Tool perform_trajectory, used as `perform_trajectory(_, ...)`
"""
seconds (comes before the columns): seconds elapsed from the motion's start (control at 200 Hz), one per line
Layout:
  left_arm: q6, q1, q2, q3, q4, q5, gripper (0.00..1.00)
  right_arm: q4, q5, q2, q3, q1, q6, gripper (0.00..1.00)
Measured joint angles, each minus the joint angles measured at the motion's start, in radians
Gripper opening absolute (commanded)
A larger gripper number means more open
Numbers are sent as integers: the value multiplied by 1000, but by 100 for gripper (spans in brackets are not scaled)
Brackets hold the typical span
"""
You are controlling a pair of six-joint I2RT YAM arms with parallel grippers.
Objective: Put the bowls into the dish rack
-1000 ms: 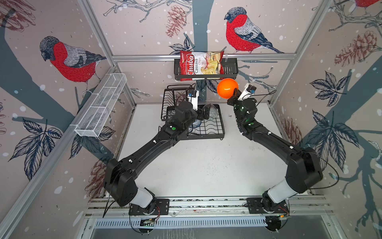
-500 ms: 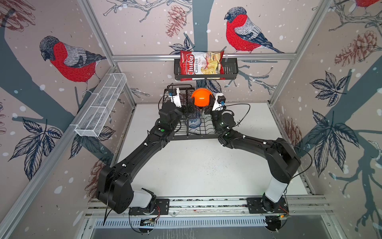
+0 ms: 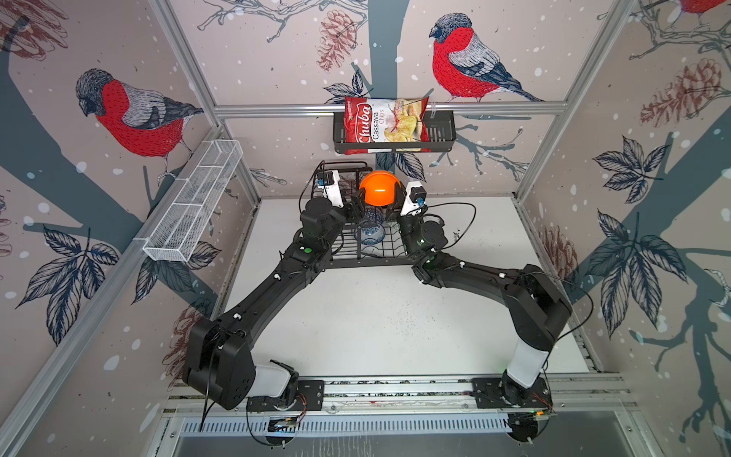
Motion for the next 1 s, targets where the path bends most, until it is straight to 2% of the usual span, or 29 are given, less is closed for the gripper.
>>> perform_trajectory(0.06, -1, 0, 0, -2, 12, 8, 53, 7, -1, 0, 0, 3, 18, 0)
perform_trajectory(0.235, -9, 2, -1, -12, 35, 26, 53, 15, -10, 10, 0, 12, 29, 0)
perform_trajectory(0.315, -18, 2, -1, -15, 37, 34, 48, 21, -19, 17, 0, 13, 44, 0)
perform_trajectory(0.47, -24, 2, 1, -24, 45, 51, 24, 30, -31, 20, 0, 14, 71, 0)
perform_trajectory(0.59, -26, 2, 2, -24, 48, 74, 17, 34, -48, 26, 0, 14, 81, 0)
perform_trajectory(0.685, -16, 2, -3, -32, 50, 51, 13, 42, -57, 39, 9, 23, 79, 0)
perform_trajectory(0.805, -9, 4, -13, -48, 50, 3, 0, 42, -68, 50, 22, 32, 61, 0)
perform_trajectory(0.886, -15, 4, -16, -50, 50, -49, 0, 39, -90, 56, 30, 38, 48, 3)
perform_trajectory(1.001, -12, 4, -36, -71, 66, -55, 0, 20, -109, 62, 54, 34, 50, 6)
